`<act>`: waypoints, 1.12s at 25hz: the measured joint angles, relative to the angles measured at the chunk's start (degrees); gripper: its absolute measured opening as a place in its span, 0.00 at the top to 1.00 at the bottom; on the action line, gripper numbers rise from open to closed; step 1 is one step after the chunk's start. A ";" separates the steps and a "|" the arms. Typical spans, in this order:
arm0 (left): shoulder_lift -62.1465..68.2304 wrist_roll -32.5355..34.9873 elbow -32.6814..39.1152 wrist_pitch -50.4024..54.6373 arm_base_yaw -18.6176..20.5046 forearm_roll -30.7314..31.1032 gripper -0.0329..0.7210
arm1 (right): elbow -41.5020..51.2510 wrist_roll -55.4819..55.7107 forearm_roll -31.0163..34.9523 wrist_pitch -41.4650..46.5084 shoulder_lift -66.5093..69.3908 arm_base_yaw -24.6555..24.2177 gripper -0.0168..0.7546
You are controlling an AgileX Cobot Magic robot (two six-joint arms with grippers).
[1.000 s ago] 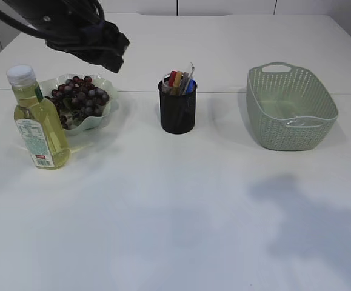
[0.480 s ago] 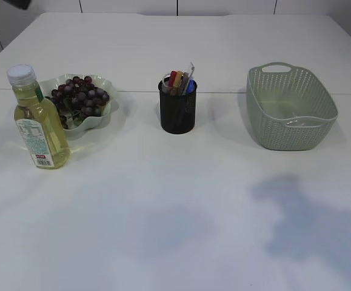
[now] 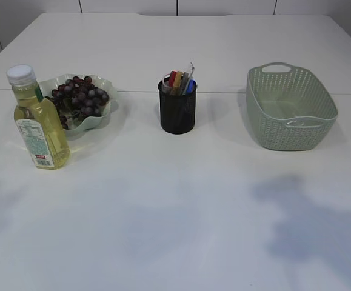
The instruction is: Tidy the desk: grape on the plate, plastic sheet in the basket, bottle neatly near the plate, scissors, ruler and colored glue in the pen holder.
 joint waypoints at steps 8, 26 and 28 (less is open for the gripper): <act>-23.76 6.01 13.27 4.70 0.00 -5.41 0.48 | 0.26 0.00 2.26 -2.53 -13.05 0.00 0.33; -54.70 11.16 31.86 11.15 0.00 -7.48 0.48 | 19.33 -3.90 4.72 -2.13 -56.62 0.00 0.33; -54.70 11.68 33.39 10.92 0.00 -7.48 0.48 | 19.88 -4.18 4.49 -1.85 -58.58 0.00 0.33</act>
